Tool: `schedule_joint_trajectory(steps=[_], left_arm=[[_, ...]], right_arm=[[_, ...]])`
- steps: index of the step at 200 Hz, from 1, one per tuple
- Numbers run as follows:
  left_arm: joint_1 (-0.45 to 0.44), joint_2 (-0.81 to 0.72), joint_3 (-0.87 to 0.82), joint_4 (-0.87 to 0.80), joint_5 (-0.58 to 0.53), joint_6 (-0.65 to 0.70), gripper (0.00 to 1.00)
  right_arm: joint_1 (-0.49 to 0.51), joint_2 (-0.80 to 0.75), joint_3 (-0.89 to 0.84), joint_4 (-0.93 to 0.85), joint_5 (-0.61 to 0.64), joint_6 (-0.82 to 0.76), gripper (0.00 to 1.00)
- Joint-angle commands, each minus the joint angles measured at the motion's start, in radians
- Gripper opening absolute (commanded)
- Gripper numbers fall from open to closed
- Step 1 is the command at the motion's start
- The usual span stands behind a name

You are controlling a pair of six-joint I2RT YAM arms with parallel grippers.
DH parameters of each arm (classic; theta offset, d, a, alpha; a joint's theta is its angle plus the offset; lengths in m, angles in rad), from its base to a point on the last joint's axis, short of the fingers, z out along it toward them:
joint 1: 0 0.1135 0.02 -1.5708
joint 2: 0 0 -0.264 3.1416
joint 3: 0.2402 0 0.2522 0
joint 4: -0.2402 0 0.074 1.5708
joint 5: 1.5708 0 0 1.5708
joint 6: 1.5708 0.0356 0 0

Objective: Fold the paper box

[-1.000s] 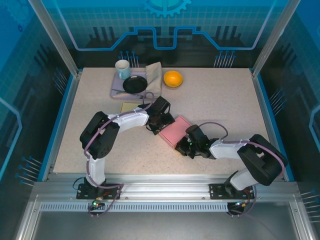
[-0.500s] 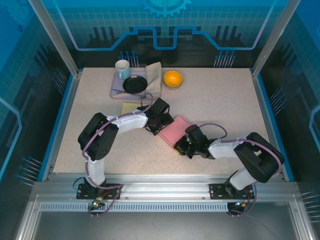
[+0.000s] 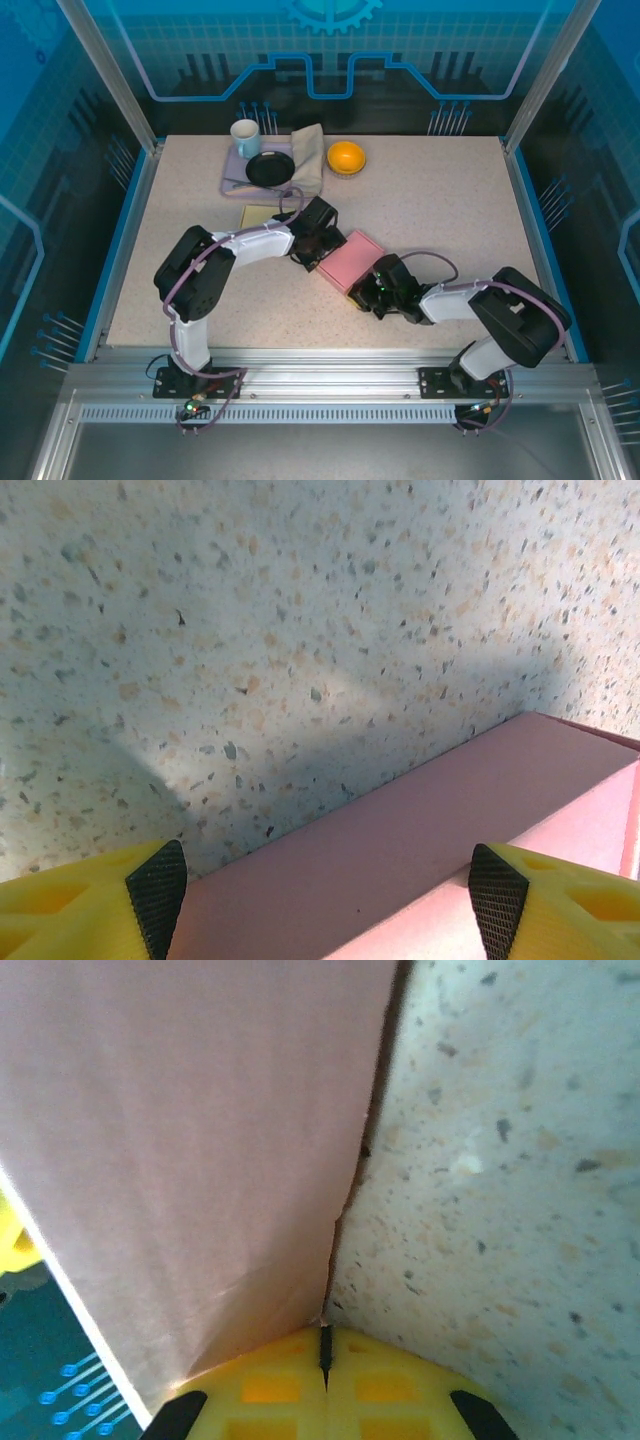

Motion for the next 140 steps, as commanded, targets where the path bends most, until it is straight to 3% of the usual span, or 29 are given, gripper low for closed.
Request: schedule_joint_trajectory(steps=[1,31,72,106,140], left_arm=[[0.006,0.055,-0.028,-0.189,0.116,0.055,0.78],[0.039,0.060,0.032,-0.243,0.072,0.128,0.79],[0.062,0.061,0.113,-0.285,0.044,0.228,0.82],[0.067,0.069,0.235,-0.357,-0.018,0.350,0.85],[0.067,0.095,0.308,-0.289,0.046,0.454,0.87]], right_arm=[[-0.032,-0.104,0.047,-0.174,0.013,-0.144,0.00],[-0.142,-0.243,-0.016,-0.358,-0.011,-0.261,0.00],[-0.378,-0.376,0.032,-0.589,-0.100,-0.520,0.00],[-0.555,-0.307,0.090,-0.598,-0.235,-0.648,0.00],[-0.575,-0.178,0.128,-0.487,-0.283,-0.663,0.00]])
